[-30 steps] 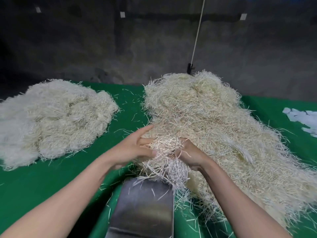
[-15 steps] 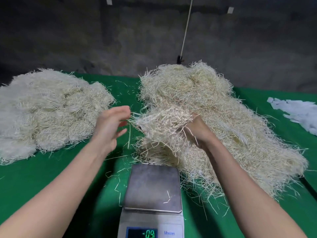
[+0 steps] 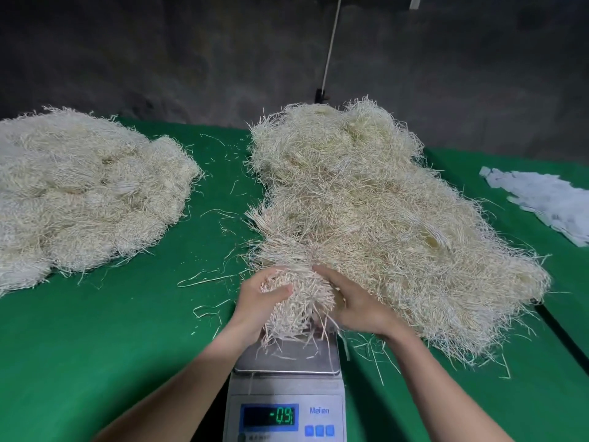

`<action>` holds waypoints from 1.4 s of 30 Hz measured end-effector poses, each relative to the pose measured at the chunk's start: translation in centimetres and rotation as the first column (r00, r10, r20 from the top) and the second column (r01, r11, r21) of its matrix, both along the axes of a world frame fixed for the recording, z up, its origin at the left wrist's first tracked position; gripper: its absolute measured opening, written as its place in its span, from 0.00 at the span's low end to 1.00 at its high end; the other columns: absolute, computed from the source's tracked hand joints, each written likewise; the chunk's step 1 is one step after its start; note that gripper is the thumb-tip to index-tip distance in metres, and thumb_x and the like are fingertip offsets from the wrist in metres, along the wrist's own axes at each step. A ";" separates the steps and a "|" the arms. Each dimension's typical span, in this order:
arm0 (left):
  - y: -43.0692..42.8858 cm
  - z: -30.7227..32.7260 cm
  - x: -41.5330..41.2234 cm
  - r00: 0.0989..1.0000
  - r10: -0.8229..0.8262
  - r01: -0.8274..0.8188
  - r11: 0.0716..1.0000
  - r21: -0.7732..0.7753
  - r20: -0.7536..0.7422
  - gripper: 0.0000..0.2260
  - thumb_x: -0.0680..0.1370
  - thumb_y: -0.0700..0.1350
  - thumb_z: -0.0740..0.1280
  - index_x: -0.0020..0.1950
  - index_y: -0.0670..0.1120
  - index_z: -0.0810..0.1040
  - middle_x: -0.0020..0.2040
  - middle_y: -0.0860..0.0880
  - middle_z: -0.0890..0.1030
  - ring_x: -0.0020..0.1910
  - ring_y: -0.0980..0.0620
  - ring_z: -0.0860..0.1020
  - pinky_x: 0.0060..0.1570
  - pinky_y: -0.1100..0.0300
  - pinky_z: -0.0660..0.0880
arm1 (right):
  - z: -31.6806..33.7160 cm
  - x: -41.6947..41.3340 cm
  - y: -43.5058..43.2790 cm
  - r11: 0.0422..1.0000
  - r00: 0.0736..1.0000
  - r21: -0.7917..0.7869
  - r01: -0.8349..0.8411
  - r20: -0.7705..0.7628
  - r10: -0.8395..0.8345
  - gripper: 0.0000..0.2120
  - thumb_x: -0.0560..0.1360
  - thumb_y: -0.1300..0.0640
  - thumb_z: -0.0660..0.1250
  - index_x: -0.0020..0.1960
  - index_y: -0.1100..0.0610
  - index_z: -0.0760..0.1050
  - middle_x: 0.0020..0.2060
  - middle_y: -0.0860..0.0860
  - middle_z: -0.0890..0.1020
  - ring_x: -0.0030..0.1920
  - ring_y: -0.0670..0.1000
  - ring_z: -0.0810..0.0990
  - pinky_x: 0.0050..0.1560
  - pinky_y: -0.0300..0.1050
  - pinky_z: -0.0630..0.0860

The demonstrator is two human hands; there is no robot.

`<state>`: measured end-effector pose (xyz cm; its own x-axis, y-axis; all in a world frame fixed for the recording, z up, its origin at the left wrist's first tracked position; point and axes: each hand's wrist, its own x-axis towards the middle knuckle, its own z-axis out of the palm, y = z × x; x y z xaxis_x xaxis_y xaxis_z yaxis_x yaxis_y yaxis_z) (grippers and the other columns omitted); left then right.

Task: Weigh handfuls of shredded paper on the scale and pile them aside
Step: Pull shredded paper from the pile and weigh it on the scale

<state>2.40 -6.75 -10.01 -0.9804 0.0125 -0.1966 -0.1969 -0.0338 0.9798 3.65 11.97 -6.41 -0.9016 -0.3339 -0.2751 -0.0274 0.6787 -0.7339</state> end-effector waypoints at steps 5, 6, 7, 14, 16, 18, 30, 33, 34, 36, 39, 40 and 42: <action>-1.4 -1.1 0.4 0.974 -0.226 0.221 0.936 -0.275 0.016 0.28 0.69 0.48 0.76 0.64 0.61 0.69 0.66 0.57 0.68 0.66 0.57 0.65 0.67 0.55 0.59 | -2.8 1.2 -0.9 0.978 0.958 0.105 0.182 -0.241 -0.152 0.23 0.73 0.67 0.66 0.66 0.53 0.71 0.64 0.51 0.75 0.60 0.52 0.76 0.61 0.36 0.66; -2.0 -1.0 0.3 0.972 -0.231 0.233 0.911 -0.341 0.046 0.29 0.68 0.51 0.76 0.65 0.60 0.68 0.66 0.57 0.69 0.66 0.55 0.67 0.69 0.49 0.60 | -3.1 1.4 -1.0 0.975 0.956 0.118 0.190 -0.250 -0.156 0.23 0.73 0.69 0.65 0.65 0.54 0.72 0.62 0.50 0.76 0.55 0.50 0.78 0.58 0.34 0.67; -2.7 -0.8 0.1 0.972 -0.225 0.231 0.890 -0.392 0.063 0.27 0.68 0.54 0.76 0.64 0.59 0.69 0.65 0.58 0.71 0.66 0.53 0.69 0.69 0.45 0.62 | -3.4 1.6 -1.0 0.973 0.955 0.126 0.194 -0.250 -0.158 0.23 0.72 0.70 0.64 0.65 0.55 0.72 0.57 0.50 0.79 0.48 0.49 0.79 0.52 0.31 0.68; -4.7 0.1 0.7 0.978 -0.114 -0.033 0.739 -0.673 -0.172 0.09 0.75 0.53 0.69 0.51 0.63 0.72 0.56 0.63 0.73 0.63 0.55 0.69 0.58 0.60 0.52 | -4.2 1.6 -0.9 0.944 0.928 0.229 0.238 -0.341 -0.151 0.26 0.70 0.69 0.62 0.66 0.53 0.73 0.46 0.50 0.80 0.52 0.53 0.74 0.61 0.46 0.69; -4.3 -0.1 1.0 0.943 -0.267 0.059 0.717 -0.694 -0.196 0.20 0.75 0.52 0.68 0.65 0.65 0.66 0.64 0.63 0.67 0.69 0.58 0.60 0.65 0.57 0.50 | -4.4 1.5 -0.7 0.928 0.934 0.279 0.248 -0.325 -0.152 0.26 0.72 0.67 0.63 0.68 0.51 0.71 0.59 0.52 0.75 0.63 0.54 0.68 0.66 0.48 0.64; -3.5 -0.6 1.0 0.882 -0.436 0.168 0.649 -0.742 -0.181 0.27 0.77 0.51 0.66 0.72 0.64 0.59 0.71 0.65 0.56 0.73 0.61 0.50 0.72 0.49 0.45 | -4.4 1.4 -0.7 0.926 0.943 0.300 0.228 -0.306 -0.133 0.27 0.72 0.64 0.65 0.69 0.50 0.70 0.58 0.53 0.71 0.63 0.53 0.65 0.65 0.46 0.64; -2.5 0.2 0.7 0.907 -0.382 0.114 0.629 -0.769 -0.178 0.17 0.76 0.51 0.68 0.64 0.61 0.73 0.60 0.69 0.68 0.65 0.64 0.58 0.72 0.47 0.37 | 0.8 2.0 1.3 0.937 0.996 0.349 0.003 -0.082 0.027 0.39 0.72 0.62 0.71 0.75 0.42 0.56 0.72 0.44 0.65 0.68 0.49 0.67 0.64 0.40 0.64; -2.6 2.4 0.7 0.927 -0.257 -0.017 0.701 -0.713 -0.275 0.13 0.75 0.50 0.69 0.59 0.59 0.78 0.54 0.68 0.70 0.61 0.65 0.62 0.72 0.48 0.38 | 2.6 2.1 2.1 0.924 0.992 0.380 0.034 -0.128 0.016 0.34 0.74 0.62 0.69 0.73 0.40 0.59 0.70 0.45 0.68 0.64 0.49 0.72 0.61 0.43 0.69; -2.6 3.1 0.8 0.927 -0.214 -0.063 0.720 -0.691 -0.307 0.11 0.75 0.50 0.70 0.57 0.57 0.80 0.53 0.67 0.71 0.60 0.65 0.63 0.72 0.48 0.39 | 3.0 2.1 2.3 0.923 0.986 0.380 0.061 -0.169 0.005 0.32 0.75 0.62 0.67 0.72 0.41 0.61 0.69 0.46 0.71 0.63 0.49 0.73 0.61 0.45 0.70; -2.8 4.2 1.1 0.918 -0.139 -0.141 0.761 -0.634 -0.371 0.08 0.75 0.48 0.70 0.53 0.56 0.81 0.50 0.69 0.72 0.59 0.62 0.66 0.73 0.47 0.42 | 3.3 2.1 2.4 0.934 0.963 0.336 0.125 -0.268 -0.032 0.29 0.75 0.65 0.64 0.71 0.42 0.64 0.65 0.47 0.74 0.60 0.48 0.75 0.62 0.47 0.72; -2.9 5.6 1.6 0.897 -0.081 -0.197 0.806 -0.558 -0.435 0.07 0.75 0.45 0.70 0.50 0.54 0.82 0.48 0.69 0.74 0.59 0.58 0.71 0.72 0.43 0.50 | 3.0 2.0 2.2 0.966 0.923 0.194 0.171 -0.374 -0.089 0.24 0.77 0.67 0.61 0.68 0.47 0.70 0.64 0.49 0.76 0.64 0.49 0.73 0.65 0.48 0.70; -2.8 5.9 1.8 0.889 -0.074 -0.209 0.813 -0.544 -0.452 0.06 0.75 0.44 0.70 0.50 0.53 0.82 0.48 0.68 0.74 0.58 0.58 0.72 0.72 0.43 0.51 | 2.9 2.0 2.1 0.974 0.915 0.147 0.170 -0.392 -0.100 0.22 0.77 0.67 0.60 0.67 0.48 0.71 0.64 0.49 0.76 0.64 0.49 0.73 0.66 0.46 0.69; -2.6 6.3 2.0 0.880 -0.065 -0.227 0.814 -0.535 -0.471 0.06 0.75 0.44 0.70 0.49 0.53 0.82 0.47 0.68 0.74 0.57 0.59 0.72 0.72 0.45 0.52 | 2.8 2.0 1.8 0.983 0.906 0.094 0.156 -0.410 -0.105 0.20 0.78 0.66 0.60 0.66 0.50 0.72 0.63 0.50 0.77 0.63 0.49 0.74 0.65 0.41 0.67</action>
